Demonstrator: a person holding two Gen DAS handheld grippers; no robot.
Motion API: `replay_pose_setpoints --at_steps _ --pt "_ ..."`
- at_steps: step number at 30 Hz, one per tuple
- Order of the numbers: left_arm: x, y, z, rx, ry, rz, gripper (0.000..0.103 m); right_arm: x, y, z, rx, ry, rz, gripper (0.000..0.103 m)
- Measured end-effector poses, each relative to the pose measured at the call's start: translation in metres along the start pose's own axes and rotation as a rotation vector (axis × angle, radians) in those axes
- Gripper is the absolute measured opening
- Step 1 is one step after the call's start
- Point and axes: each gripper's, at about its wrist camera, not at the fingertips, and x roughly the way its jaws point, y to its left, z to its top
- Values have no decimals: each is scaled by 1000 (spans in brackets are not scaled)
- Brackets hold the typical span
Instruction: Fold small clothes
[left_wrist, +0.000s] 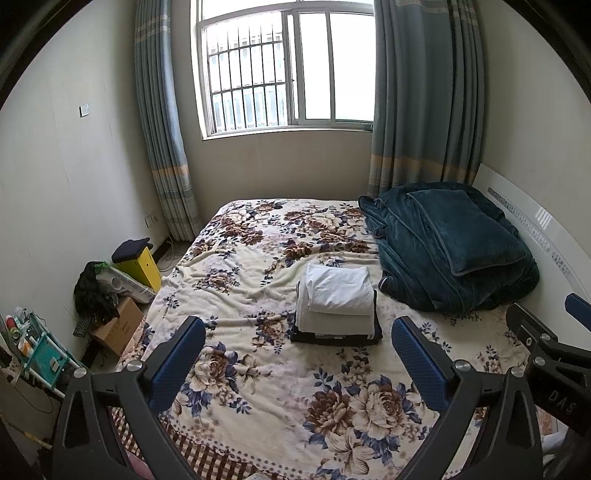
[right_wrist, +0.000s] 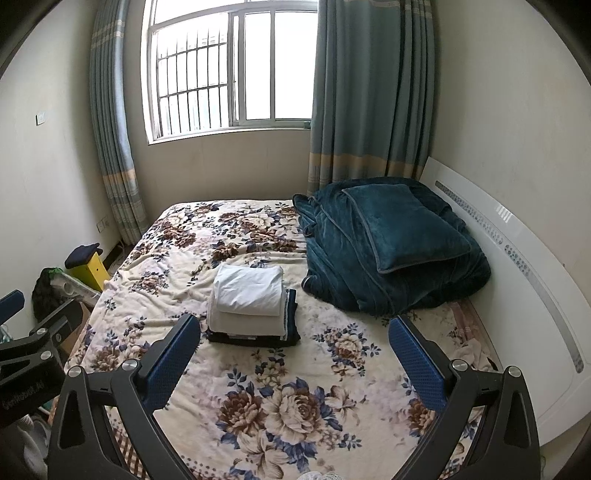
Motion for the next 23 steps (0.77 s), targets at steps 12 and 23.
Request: replay_pose_setpoints --at_steps 12,23 --pt "-1 1 0 -1 0 -1 103 0 -2 0 3 -2 -2 103" --pt "-3 0 1 -4 -5 -1 103 -2 -1 -1 7 -5 -6 103"
